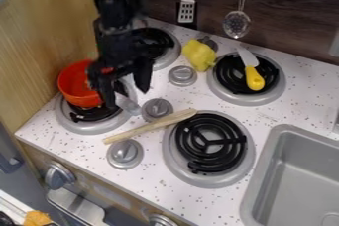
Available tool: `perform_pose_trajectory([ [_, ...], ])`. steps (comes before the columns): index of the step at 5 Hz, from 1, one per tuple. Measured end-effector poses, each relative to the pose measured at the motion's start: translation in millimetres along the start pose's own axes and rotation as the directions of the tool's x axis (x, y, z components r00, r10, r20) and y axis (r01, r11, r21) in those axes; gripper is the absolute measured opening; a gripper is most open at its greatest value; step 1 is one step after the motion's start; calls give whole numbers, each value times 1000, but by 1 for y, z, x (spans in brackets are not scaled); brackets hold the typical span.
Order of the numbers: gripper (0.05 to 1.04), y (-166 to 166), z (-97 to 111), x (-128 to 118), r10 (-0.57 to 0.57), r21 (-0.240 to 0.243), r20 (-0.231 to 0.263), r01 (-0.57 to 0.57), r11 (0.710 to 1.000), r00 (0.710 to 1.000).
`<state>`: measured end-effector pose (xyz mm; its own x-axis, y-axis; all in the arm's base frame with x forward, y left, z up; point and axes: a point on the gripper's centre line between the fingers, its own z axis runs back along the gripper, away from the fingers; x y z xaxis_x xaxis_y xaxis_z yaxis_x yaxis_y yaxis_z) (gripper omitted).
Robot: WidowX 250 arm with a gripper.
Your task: Put the orange pan on the bottom left burner
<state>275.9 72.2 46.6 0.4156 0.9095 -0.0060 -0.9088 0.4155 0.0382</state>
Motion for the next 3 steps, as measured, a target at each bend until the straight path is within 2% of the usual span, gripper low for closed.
perform_pose_trajectory([
  [1,1001,-22,15,-5,-186,-52,5,186,981,983],
  [2,1001,-51,15,-13,-333,-95,22,333,938,943],
  [3,1001,-73,13,-20,-552,-137,-2,547,826,834],
])
